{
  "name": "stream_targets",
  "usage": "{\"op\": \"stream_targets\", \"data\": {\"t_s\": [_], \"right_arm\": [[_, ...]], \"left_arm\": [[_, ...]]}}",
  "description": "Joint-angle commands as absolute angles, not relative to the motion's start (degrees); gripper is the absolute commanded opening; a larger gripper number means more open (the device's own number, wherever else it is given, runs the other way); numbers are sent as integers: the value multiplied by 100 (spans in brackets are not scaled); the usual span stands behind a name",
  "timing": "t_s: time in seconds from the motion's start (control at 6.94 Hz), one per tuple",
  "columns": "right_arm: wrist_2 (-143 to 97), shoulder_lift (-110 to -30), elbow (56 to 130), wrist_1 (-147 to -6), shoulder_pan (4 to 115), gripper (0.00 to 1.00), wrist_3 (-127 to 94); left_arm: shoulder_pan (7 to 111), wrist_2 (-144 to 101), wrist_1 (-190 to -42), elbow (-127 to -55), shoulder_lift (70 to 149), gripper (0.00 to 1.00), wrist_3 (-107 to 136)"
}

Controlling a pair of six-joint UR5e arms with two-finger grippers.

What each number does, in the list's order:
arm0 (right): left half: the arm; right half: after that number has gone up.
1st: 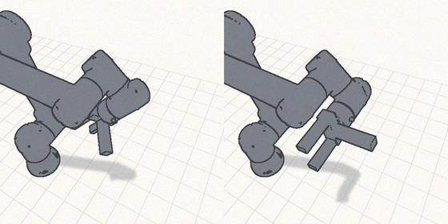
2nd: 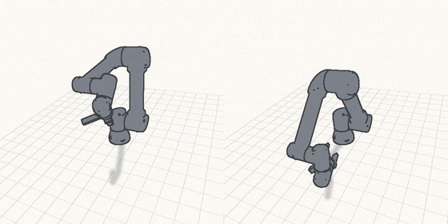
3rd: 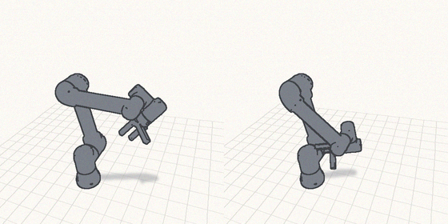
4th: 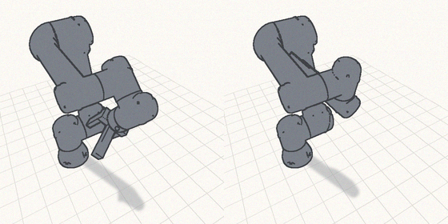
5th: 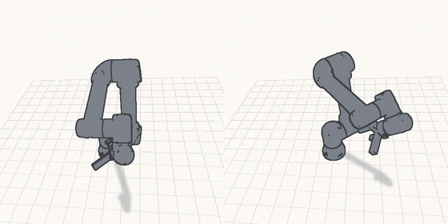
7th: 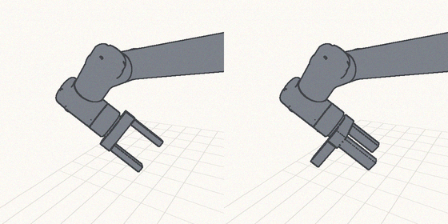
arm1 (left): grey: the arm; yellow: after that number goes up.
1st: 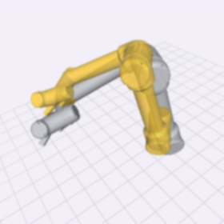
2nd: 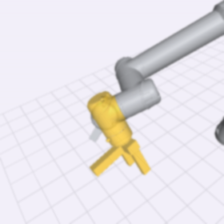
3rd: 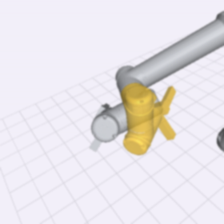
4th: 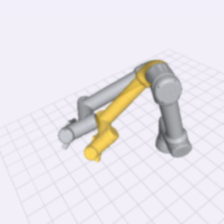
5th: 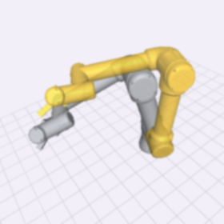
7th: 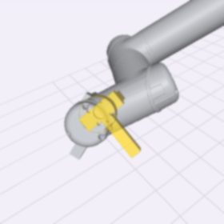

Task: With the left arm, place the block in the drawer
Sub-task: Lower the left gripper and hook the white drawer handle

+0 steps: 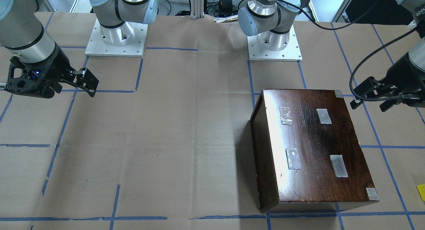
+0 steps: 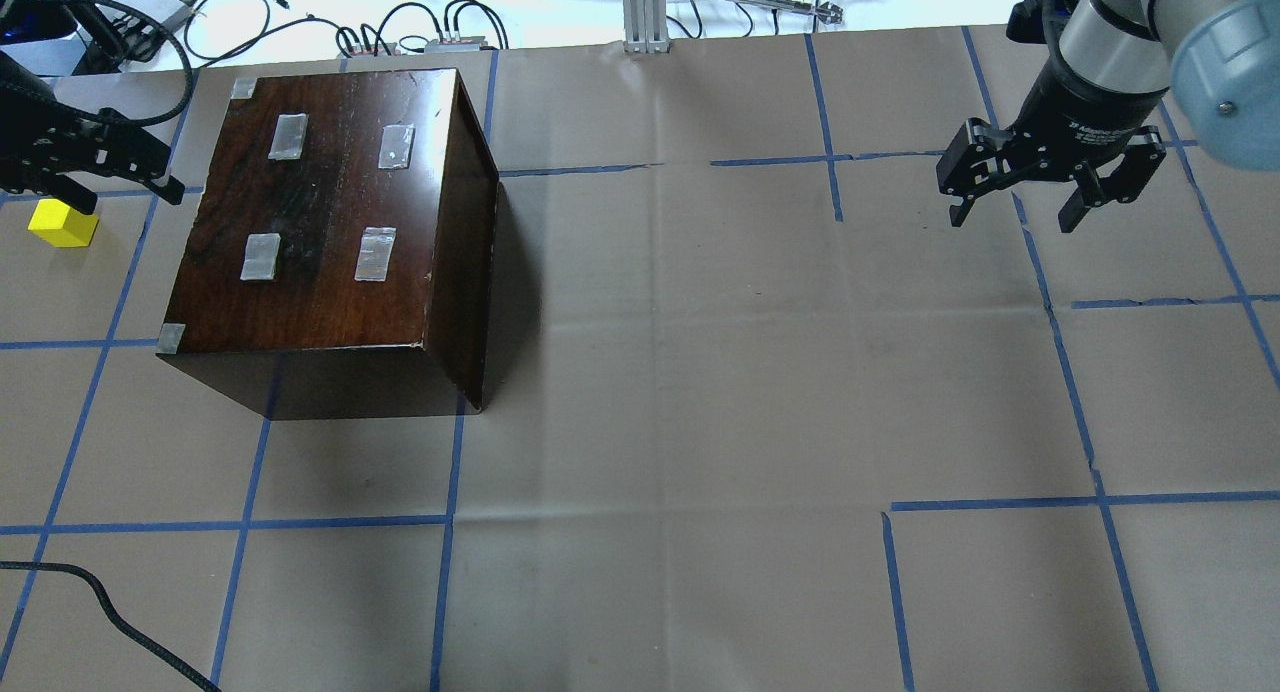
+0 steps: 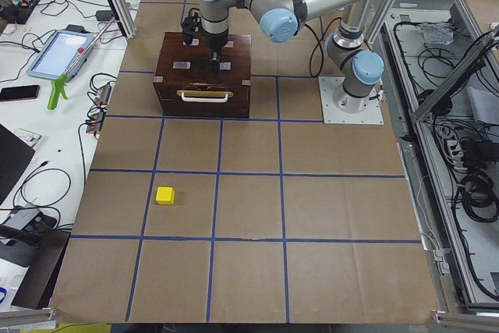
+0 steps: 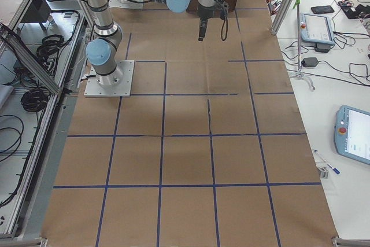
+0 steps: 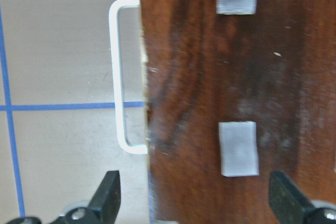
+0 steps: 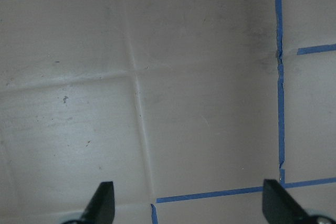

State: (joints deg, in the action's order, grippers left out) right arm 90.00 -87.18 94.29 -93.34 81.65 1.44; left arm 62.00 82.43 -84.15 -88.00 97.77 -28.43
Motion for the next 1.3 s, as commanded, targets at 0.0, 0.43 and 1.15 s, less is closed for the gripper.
{"op": "stream_targets", "data": {"t_s": [0.0,0.43,1.15], "right_arm": [[9000,-8710,9422,-9334,8165,100,149],[9000,-8719,9431,-9334,8165,100,149],[9000,-8719,9431,-9334,8165,100,149]], "left_arm": [[5811,7869,-8411,-8352,10281,99,-3067],[5485,7437,-8490,-8418,10503,99,-2998],[5502,7409,-8420,-8701,10801,99,-2979]]}}
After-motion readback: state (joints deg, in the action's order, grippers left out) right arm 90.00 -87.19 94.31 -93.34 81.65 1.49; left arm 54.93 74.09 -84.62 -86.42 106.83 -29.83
